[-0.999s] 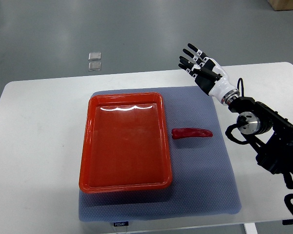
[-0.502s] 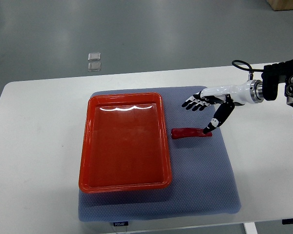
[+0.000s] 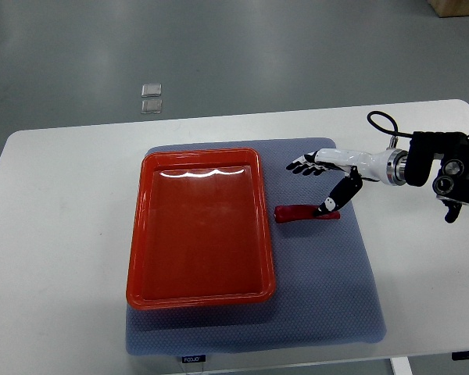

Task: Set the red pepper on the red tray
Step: 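Close the right hand's fingers around the red pepper, then lift the pepper and carry it with the right hand over the tray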

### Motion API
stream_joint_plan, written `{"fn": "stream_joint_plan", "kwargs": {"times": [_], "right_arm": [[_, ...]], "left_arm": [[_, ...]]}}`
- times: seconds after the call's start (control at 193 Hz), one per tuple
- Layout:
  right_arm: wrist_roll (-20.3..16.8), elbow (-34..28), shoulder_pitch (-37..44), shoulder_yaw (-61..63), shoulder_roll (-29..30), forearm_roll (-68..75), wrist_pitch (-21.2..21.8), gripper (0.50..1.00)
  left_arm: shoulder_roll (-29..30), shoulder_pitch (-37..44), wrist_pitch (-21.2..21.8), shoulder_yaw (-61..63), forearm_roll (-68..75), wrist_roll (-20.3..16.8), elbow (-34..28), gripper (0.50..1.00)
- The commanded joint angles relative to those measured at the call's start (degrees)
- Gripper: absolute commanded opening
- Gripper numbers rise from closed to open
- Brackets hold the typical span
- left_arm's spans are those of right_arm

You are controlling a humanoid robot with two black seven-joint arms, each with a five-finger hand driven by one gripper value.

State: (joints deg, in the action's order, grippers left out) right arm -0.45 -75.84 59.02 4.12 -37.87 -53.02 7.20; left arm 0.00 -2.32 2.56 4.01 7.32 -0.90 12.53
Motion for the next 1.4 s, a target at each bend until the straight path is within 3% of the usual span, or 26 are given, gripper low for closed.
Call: {"fn": "stream_joint_plan", "kwargs": {"times": [0.0,0.388,0.549,0.901,0.999,1.102,1.201,1.392], "right_arm": [[0.0,0.2,-0.8,0.0,0.6,-0.1,-0.8,0.903],[0.2,1.9,-4.8,0.4,4.1,-0.4,-4.6,0.893],[0.8,2.3,-5.1,0.3,4.6,-1.6,-4.7,0.83],[0.9,4.4,-6.5,0.1,6.8,-3.2,-4.8,0.791],[0.9,4.7,-6.6,0.1,7.4,-4.2,-4.8,0.746],[0.9,5.4,-6.9,0.0,7.9,-5.8,-4.8,0.597],[0.9,6.1,-7.0,-0.1,8.3,-6.9,-4.8,0.511],[0.9,6.1,-6.9,0.1,7.4,-6.8,-4.8,0.5]], "left_arm": [[0.0,0.0,0.0,-0.1,0.0,0.0,0.0,1.0],[0.0,0.0,0.0,-0.1,-0.1,0.0,0.0,1.0],[0.0,0.0,0.0,-0.1,0.0,0.1,0.0,1.0],[0.0,0.0,0.0,-0.1,-0.1,0.0,-0.4,1.0],[0.0,0.0,0.0,-0.1,-0.1,0.0,-0.4,1.0],[0.0,0.0,0.0,-0.1,-0.1,0.0,-0.4,1.0],[0.0,0.0,0.0,-0.1,-0.1,0.0,-0.4,1.0],[0.0,0.0,0.0,-0.1,-0.1,0.0,-0.5,1.0]]}}
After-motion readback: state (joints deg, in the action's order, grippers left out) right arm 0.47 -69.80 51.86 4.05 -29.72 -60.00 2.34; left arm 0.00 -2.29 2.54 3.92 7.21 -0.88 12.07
